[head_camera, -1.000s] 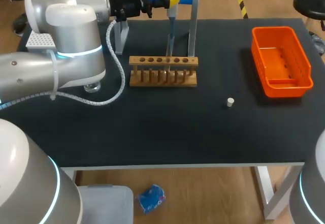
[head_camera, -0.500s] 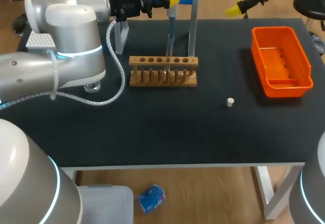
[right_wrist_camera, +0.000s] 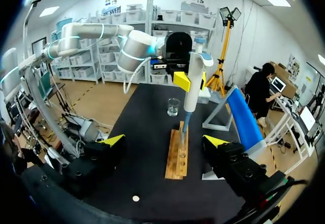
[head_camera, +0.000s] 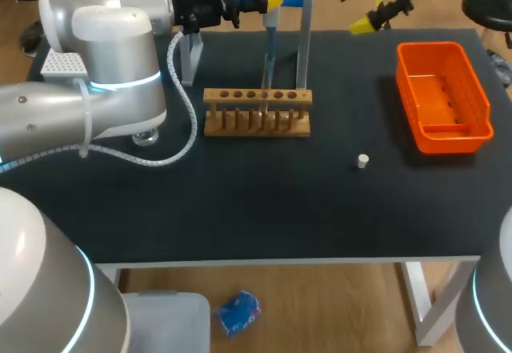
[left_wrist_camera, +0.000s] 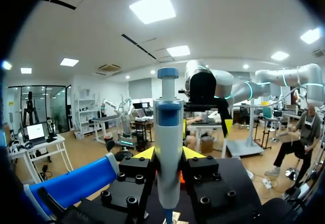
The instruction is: Invert the test tube, pick up the pipette, mount the tip to pipette, aspirate from beaker and dispense into the tube, eject the tip, return the pipette, and cap with the stopper.
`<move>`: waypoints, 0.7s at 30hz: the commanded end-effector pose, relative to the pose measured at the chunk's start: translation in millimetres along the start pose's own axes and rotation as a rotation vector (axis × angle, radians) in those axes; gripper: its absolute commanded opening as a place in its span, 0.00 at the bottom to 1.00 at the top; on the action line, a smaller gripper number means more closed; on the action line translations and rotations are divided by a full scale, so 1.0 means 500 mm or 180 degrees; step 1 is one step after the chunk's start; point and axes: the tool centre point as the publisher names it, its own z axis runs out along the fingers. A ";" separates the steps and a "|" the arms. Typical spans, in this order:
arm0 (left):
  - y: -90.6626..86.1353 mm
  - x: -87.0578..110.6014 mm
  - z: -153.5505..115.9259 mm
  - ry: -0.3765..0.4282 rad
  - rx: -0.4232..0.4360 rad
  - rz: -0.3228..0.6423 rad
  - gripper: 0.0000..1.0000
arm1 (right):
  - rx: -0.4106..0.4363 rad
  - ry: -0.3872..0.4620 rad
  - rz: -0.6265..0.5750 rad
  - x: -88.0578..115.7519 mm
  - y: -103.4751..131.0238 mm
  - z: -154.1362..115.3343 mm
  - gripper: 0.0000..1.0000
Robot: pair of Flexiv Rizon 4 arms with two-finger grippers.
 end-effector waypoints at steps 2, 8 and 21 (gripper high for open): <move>0.000 0.001 0.002 -0.0017 0.0003 0.0001 0.00 | 0.0067 -0.0084 0.0010 0.005 -0.036 0.052 1.00; 0.000 0.001 0.002 -0.0017 0.0003 0.0001 0.00 | 0.0325 -0.0149 -0.0080 0.000 -0.083 0.106 1.00; 0.000 0.001 0.002 -0.0017 0.0003 0.0001 0.00 | 0.0426 -0.0148 -0.0125 -0.036 -0.156 0.210 1.00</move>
